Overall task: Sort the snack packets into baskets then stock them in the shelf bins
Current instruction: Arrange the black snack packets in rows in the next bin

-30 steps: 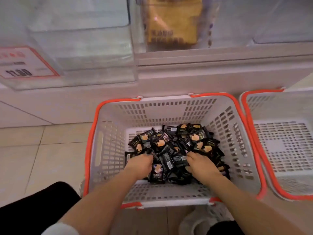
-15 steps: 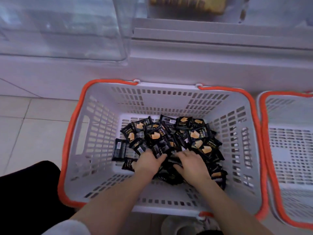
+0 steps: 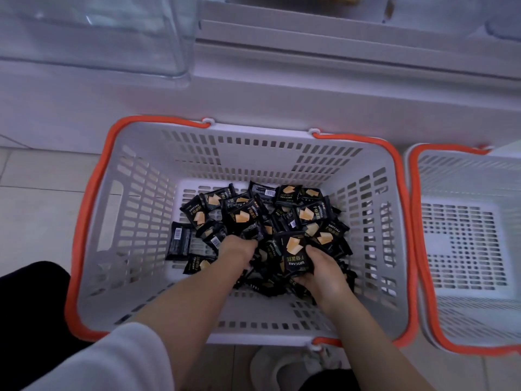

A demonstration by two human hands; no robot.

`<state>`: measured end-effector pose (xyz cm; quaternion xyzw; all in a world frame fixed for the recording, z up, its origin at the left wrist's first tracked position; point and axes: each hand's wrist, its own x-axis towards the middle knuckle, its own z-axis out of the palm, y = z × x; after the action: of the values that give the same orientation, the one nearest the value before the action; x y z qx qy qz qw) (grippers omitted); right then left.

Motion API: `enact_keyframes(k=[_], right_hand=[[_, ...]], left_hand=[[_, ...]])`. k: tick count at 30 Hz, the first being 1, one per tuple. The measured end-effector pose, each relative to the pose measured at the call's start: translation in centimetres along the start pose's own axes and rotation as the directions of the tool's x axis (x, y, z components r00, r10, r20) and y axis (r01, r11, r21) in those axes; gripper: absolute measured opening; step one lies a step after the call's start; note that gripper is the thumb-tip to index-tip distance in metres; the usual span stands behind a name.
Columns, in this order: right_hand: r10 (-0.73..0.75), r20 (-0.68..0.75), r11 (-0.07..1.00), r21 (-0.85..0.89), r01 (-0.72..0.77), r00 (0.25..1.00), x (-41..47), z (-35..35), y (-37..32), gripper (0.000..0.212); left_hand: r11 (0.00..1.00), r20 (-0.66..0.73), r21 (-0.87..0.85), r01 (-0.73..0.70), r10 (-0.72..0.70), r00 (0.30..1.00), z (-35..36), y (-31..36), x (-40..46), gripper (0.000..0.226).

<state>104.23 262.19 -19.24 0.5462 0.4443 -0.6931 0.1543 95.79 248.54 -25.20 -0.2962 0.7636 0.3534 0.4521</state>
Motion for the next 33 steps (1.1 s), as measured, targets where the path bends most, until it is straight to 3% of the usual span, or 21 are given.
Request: enact_keyframes(k=[2,5,9,11,14,21,25,29,33], right_hand=[[0.000,-0.019,1.000,0.010,0.000,1.000,-0.3,0.2,0.0,0.016],[-0.011,-0.007,1.000,-0.014,0.011,1.000,-0.8,0.4,0.2,0.020],[-0.102,0.118,0.993,-0.038,0.108,0.988,-2.3,1.2,0.0,0.019],[-0.166,0.215,0.979,-0.078,0.187,0.962,-3.4,2.1,0.0,0.018],[-0.212,0.298,0.960,-0.118,0.256,0.931,-4.8,3.6,0.5,0.019],[-0.253,0.287,0.891,-0.304,0.338,0.924,-6.4,5.9,3.3,0.026],[-0.329,0.348,0.711,-0.521,0.473,0.878,-6.4,6.0,3.8,0.003],[-0.363,0.351,0.528,-0.686,0.501,0.863,-5.0,3.5,1.6,0.022],[-0.401,0.383,-0.045,-0.916,0.399,0.833,-2.7,-0.8,-0.3,0.037]], left_hand=[[0.996,0.046,-0.083,-0.038,0.042,0.998,-0.5,-0.5,-0.2,0.015],[0.961,0.163,-0.270,-0.062,0.109,0.981,-2.1,-1.5,-1.3,0.018],[0.861,0.268,-0.498,-0.103,0.265,0.926,-4.7,-2.8,-3.5,0.012],[0.840,0.234,-0.513,-0.176,0.334,0.913,-6.0,-3.6,-4.7,0.013],[0.827,0.199,-0.491,-0.272,0.411,0.890,-7.3,-4.4,-6.1,0.032],[0.831,0.204,-0.362,-0.423,0.513,0.834,-8.1,-6.2,-8.1,0.014],[0.809,0.209,-0.254,-0.530,0.581,0.787,-7.8,-6.2,-8.2,0.029],[0.841,0.182,-0.173,-0.513,0.539,0.822,-7.5,-6.3,-7.0,0.033],[0.890,0.186,-0.092,-0.446,0.455,0.870,-7.2,-6.1,-5.5,0.033]])
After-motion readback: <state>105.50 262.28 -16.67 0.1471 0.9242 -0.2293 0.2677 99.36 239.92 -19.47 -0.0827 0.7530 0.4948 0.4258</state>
